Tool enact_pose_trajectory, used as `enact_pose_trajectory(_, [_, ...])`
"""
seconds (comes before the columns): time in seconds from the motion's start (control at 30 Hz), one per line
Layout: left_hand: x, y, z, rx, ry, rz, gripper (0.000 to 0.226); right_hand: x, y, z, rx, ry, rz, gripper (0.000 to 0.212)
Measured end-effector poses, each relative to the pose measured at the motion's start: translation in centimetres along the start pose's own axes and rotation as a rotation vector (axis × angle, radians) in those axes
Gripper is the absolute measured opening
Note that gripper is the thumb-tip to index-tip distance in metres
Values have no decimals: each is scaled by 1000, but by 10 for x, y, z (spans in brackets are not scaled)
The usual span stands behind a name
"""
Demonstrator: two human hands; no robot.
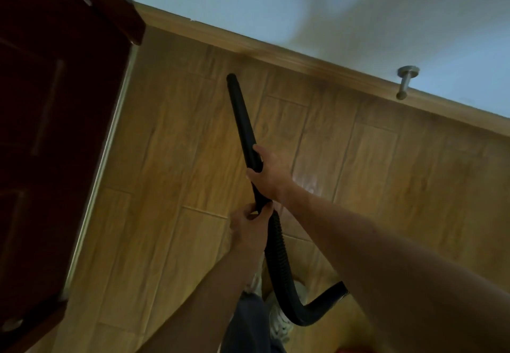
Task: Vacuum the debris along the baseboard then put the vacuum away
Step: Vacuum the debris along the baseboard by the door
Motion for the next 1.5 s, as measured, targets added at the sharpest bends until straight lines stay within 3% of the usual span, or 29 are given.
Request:
enact_pose_trajectory(0.5, [35,-28,-51,60,110,-35,14,-70,-34,21,-26,167,-108,65])
enact_pose_trajectory(0.93, [60,-57,-35,-15,114,-27,18,-87,-67,2,55,196,-125,57])
enact_pose_trajectory(1.13, [54,-43,-23,-98,40,-44,19,-64,-46,-12,113,162,-8,45])
enact_pose_trajectory(1.5, [30,-4,14,-198,-210,-32,11,14,4,-33,171,-39,175,56])
Point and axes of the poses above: each hand's wrist, its own y-axis away from the middle knuckle, its own z-axis out of the palm, x = y × z, the point moved 2 cm from there along -y, towards the middle knuckle, and after that the axes turned 13 degrees about y, right-handed, at the moved point
